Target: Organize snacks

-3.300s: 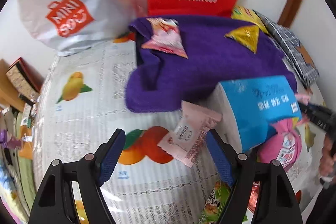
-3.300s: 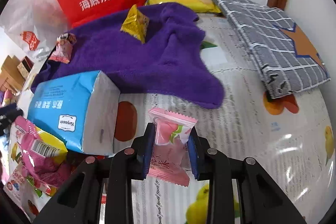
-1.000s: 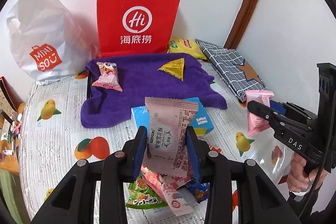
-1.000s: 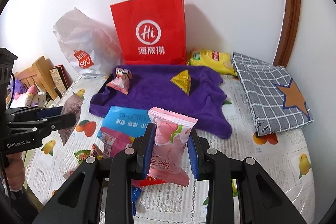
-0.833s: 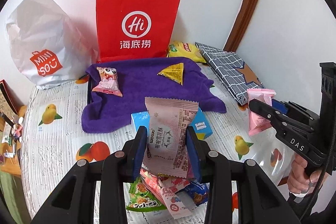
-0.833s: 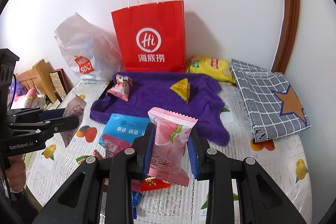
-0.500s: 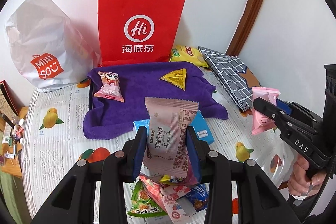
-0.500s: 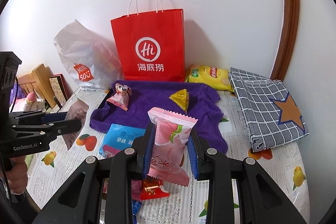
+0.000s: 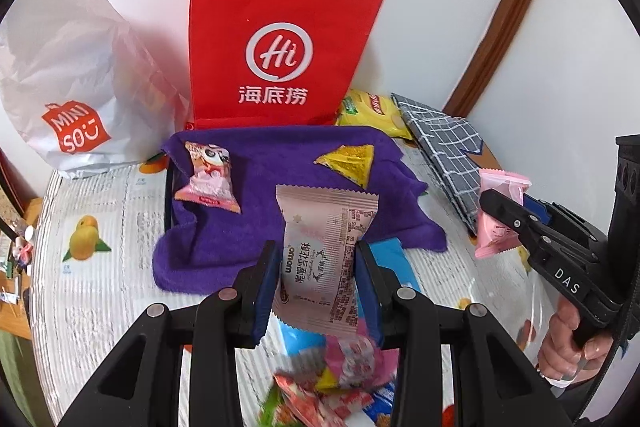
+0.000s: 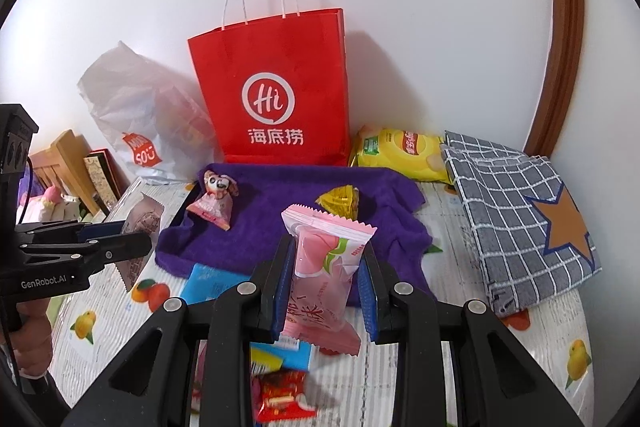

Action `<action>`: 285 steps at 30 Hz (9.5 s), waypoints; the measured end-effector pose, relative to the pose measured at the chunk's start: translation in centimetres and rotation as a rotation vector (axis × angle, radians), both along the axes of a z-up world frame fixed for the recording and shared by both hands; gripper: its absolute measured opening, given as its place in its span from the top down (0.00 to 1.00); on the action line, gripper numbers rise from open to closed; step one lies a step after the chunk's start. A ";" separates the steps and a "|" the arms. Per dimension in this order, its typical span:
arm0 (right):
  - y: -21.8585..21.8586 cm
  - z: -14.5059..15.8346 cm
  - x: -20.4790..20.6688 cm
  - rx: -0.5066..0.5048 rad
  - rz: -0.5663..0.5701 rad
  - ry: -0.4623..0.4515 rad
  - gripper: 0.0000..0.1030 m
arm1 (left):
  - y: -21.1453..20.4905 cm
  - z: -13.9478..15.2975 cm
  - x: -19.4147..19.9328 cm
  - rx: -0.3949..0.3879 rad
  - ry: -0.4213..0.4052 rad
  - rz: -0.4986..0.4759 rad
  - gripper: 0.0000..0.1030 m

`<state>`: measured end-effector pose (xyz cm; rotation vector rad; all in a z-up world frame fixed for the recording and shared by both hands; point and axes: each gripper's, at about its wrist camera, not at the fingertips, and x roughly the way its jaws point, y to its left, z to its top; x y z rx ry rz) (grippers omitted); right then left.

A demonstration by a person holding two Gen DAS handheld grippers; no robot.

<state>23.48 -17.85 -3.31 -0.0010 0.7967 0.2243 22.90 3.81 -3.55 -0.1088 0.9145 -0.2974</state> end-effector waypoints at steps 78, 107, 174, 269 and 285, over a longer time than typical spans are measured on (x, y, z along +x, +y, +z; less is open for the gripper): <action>-0.7 -7.2 3.1 -0.073 -0.009 0.143 0.45 | 4.4 -6.9 3.9 0.067 0.198 0.140 0.46; 3.8 -13.9 -5.2 -0.126 0.206 0.353 0.55 | 7.7 -6.8 -5.1 0.066 0.210 0.206 0.42; -1.9 -8.6 -7.4 -0.136 0.007 0.191 0.56 | 5.1 -7.6 -9.0 0.023 0.172 0.027 0.55; 5.9 -14.7 16.4 -0.190 0.102 0.303 0.55 | 3.9 -8.6 15.0 -0.038 0.219 0.099 0.55; 5.9 -13.7 16.4 -0.162 0.124 0.318 0.40 | 3.5 -10.2 15.6 -0.024 0.279 0.098 0.55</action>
